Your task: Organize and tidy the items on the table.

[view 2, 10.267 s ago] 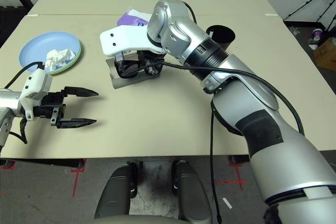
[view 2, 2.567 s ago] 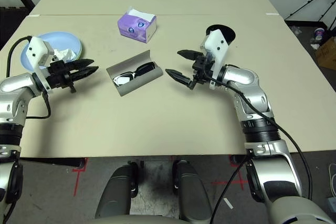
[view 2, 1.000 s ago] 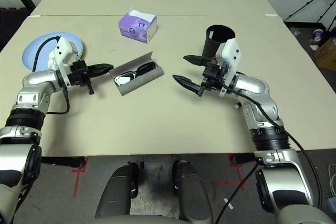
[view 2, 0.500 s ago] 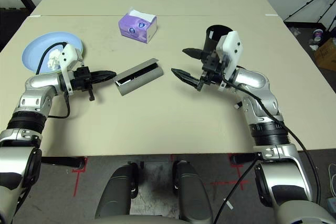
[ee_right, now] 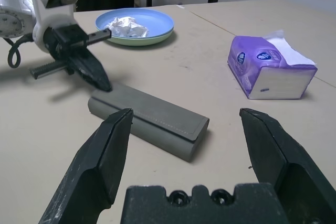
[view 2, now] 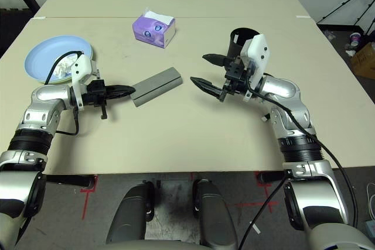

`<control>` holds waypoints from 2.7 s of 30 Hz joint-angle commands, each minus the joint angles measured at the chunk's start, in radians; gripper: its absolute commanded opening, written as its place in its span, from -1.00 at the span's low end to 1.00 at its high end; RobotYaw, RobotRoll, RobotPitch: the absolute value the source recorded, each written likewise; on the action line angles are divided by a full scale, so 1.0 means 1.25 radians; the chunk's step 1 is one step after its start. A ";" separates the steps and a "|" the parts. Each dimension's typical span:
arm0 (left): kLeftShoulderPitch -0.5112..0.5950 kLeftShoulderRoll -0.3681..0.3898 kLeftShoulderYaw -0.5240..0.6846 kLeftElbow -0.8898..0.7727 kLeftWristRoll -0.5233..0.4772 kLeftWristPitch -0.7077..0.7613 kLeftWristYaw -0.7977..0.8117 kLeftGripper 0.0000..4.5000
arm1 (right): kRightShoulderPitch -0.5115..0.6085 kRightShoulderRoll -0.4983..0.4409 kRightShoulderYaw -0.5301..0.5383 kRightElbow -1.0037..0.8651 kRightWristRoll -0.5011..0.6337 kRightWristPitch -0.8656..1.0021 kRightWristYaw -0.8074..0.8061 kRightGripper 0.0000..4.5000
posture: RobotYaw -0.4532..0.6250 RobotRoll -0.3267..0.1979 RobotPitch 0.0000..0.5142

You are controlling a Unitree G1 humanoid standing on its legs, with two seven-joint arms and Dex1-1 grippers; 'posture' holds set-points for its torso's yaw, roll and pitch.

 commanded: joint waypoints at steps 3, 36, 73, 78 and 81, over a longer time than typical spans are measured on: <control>0.013 0.009 -0.025 -0.033 0.010 0.013 -0.018 -0.99 | 0.013 -0.005 0.005 -0.014 -0.005 0.005 0.003 1.00 | -0.25 0.25 -0.29; -0.048 0.010 -0.013 -0.143 -0.064 0.121 -0.035 0.07 | 0.022 -0.029 -0.012 -0.025 0.008 0.039 -0.024 1.00 | -0.29 0.25 -0.34; -0.065 -0.105 -0.024 -0.173 -0.084 0.091 0.004 0.98 | -0.352 -0.340 0.302 0.466 -0.444 -0.370 0.448 1.00 | -0.25 0.25 -0.29; -0.035 -0.110 -0.016 -0.244 -0.125 0.141 0.018 0.98 | -0.329 -0.348 0.298 0.449 -0.454 -0.396 0.470 1.00 | -0.26 0.25 -0.28; -0.022 -0.111 -0.017 -0.283 -0.146 0.160 0.011 0.98 | -0.313 -0.358 0.298 0.431 -0.447 -0.394 0.472 1.00 | -0.27 0.25 -0.27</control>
